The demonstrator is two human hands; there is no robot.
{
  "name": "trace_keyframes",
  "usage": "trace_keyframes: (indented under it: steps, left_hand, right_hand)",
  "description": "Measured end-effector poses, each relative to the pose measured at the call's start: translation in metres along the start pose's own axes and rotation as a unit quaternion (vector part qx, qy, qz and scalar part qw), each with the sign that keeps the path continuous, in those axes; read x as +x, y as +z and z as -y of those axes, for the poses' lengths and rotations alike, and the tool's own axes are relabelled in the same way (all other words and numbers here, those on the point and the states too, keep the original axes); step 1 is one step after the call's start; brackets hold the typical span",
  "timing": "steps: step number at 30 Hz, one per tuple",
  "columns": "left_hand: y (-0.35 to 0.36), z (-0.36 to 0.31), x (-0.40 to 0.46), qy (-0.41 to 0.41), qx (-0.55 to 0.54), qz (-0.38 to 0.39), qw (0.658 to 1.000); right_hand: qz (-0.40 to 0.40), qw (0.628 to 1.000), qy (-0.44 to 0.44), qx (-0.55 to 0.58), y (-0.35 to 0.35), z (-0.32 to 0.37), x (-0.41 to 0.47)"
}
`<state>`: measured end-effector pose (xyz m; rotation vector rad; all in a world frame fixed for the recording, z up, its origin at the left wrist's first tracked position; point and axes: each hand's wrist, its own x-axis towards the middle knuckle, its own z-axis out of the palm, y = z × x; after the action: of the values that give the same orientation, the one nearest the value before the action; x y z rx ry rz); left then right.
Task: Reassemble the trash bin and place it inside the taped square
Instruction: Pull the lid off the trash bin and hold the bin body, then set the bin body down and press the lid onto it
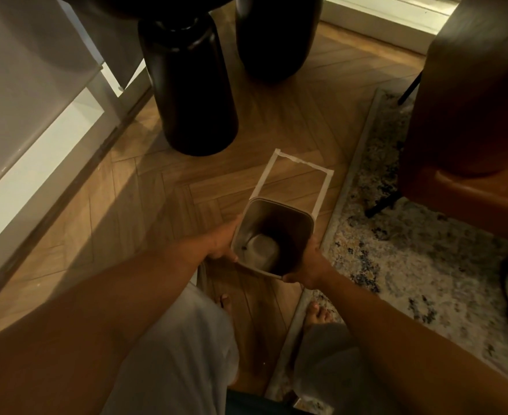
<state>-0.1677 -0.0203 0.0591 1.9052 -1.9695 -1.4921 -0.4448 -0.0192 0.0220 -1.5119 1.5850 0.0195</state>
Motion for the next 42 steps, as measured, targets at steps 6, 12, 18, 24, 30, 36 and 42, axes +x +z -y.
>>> trace_keyframes:
  steps: [6, 12, 18, 24, 30, 36, 42]
  left_hand:
    - [-0.003, -0.007, -0.007, -0.015, 0.040, 0.023, 0.999]
    - [-0.001, 0.003, -0.004, -0.012, 0.054, 0.022, 0.998]
    - [-0.016, 0.009, -0.013, -0.091, -0.009, 0.030, 0.995]
    - [-0.037, 0.058, -0.044, -0.197, -0.065, -0.046, 0.977]
    - [-0.045, 0.108, -0.075, -0.235, -0.112, -0.138, 0.956]
    - [-0.044, 0.156, -0.098, -0.265, -0.150, -0.165, 0.938]
    - [-0.041, 0.201, -0.111, -0.263, -0.180, -0.144, 0.937]
  right_hand:
    - [0.010, 0.999, 0.040, -0.012, 0.000, 0.026, -0.028]
    - [0.029, 0.992, 0.105, -0.056, -0.006, 0.031, -0.024]
    - [0.027, 0.977, 0.063, -0.203, -0.036, 0.072, -0.018]
    - [-0.018, 0.989, -0.073, -0.124, -0.031, 0.133, -0.017]
    - [0.060, 0.988, -0.140, -0.024, 0.010, 0.189, -0.016]
    - [0.090, 0.986, -0.140, -0.025, 0.070, 0.223, 0.004]
    - [0.133, 0.986, -0.101, -0.007, 0.129, 0.238, 0.032]
